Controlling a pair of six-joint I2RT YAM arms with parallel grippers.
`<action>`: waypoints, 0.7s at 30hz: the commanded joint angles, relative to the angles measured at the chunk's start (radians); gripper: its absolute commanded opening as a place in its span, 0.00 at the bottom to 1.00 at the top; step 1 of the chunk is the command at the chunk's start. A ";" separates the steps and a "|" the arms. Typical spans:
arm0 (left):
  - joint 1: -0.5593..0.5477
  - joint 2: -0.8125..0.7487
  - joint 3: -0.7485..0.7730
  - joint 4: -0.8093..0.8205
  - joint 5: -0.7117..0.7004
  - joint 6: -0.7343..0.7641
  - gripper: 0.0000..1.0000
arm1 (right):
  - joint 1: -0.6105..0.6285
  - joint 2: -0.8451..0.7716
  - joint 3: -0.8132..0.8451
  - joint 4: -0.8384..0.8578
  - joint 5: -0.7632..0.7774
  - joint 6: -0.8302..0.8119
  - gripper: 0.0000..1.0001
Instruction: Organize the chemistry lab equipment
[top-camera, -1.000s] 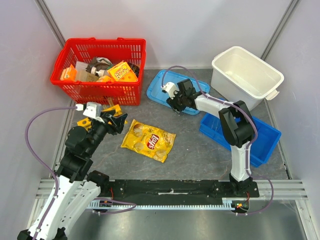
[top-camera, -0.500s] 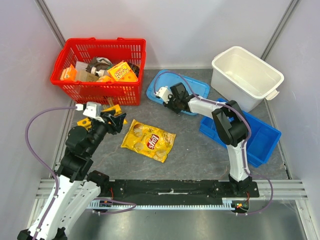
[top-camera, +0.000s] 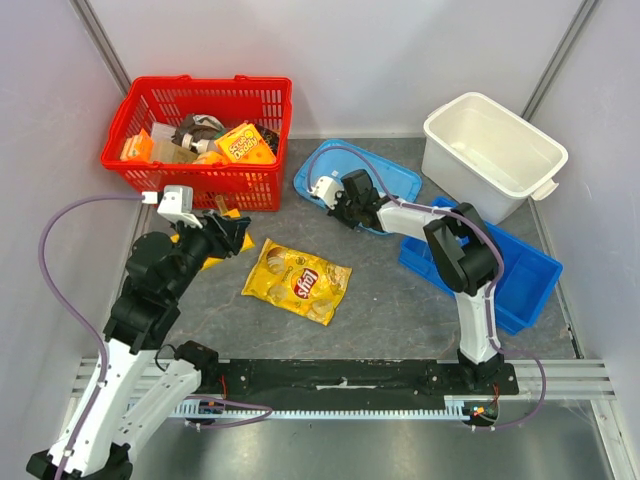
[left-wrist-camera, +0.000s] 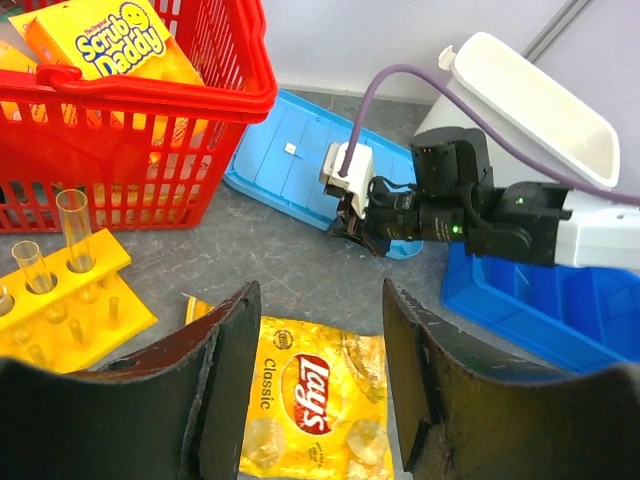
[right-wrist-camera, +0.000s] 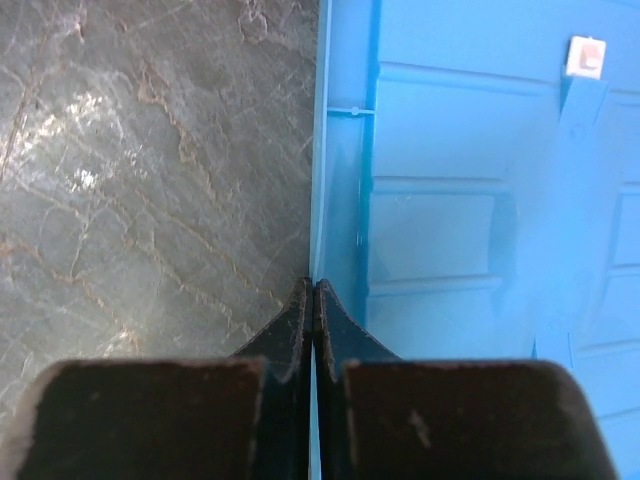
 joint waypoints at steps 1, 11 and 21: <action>-0.002 0.049 0.087 -0.078 0.012 -0.101 0.58 | 0.005 -0.125 -0.075 0.192 0.010 0.005 0.00; -0.003 0.168 0.169 -0.170 -0.007 -0.132 0.58 | 0.005 -0.260 -0.147 0.326 0.027 0.066 0.00; -0.003 0.293 0.267 -0.186 0.012 -0.072 0.61 | 0.005 -0.349 -0.201 0.400 0.033 0.129 0.00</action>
